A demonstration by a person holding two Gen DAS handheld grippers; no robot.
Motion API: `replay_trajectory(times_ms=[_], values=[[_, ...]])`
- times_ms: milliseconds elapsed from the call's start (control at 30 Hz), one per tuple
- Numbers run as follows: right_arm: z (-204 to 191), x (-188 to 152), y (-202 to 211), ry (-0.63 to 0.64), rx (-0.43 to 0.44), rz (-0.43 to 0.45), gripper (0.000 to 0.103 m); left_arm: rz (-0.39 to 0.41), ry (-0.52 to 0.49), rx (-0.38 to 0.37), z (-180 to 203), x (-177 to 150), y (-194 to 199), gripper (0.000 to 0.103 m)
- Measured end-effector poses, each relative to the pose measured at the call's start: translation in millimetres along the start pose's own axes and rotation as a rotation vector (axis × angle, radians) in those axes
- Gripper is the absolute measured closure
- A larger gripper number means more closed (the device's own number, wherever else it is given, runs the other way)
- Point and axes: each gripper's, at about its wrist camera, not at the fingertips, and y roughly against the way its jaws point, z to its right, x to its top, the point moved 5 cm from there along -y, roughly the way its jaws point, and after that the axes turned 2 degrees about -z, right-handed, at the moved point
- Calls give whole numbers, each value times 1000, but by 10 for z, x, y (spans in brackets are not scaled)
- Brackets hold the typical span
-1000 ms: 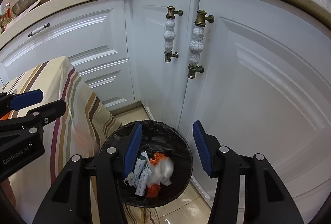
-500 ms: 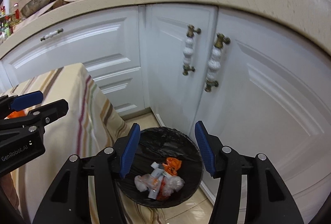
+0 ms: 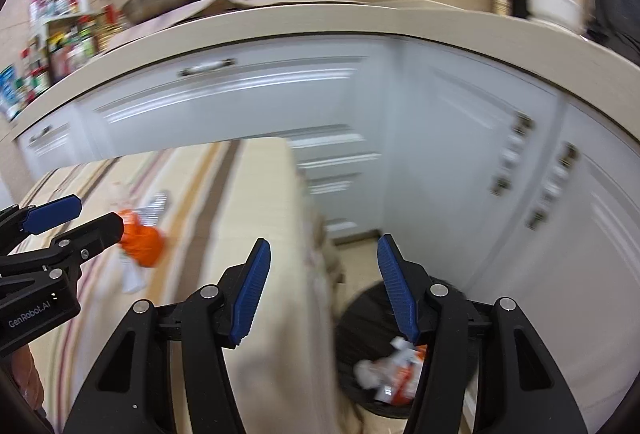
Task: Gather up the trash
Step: 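Move both open tools back over the table, then grasp the orange bag with the right tool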
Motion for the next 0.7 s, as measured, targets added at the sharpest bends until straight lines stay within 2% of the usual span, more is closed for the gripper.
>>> replay_trajectory(times_ms=[200,333,567,700], values=[[-677,84,-147,86,110,-24,45,-10,81,103,-717,-164,106,39],[-1021,95,-292,125,160,-63,42,-21,131,147,-1085,-271,140,39],[-1355,53,-506,165,182,-124,33,-44,204,182,-1529,-424,118,39],[-1458,46,-619,175,178,-154,32,-52,226,179,-1637,-481,88,39]])
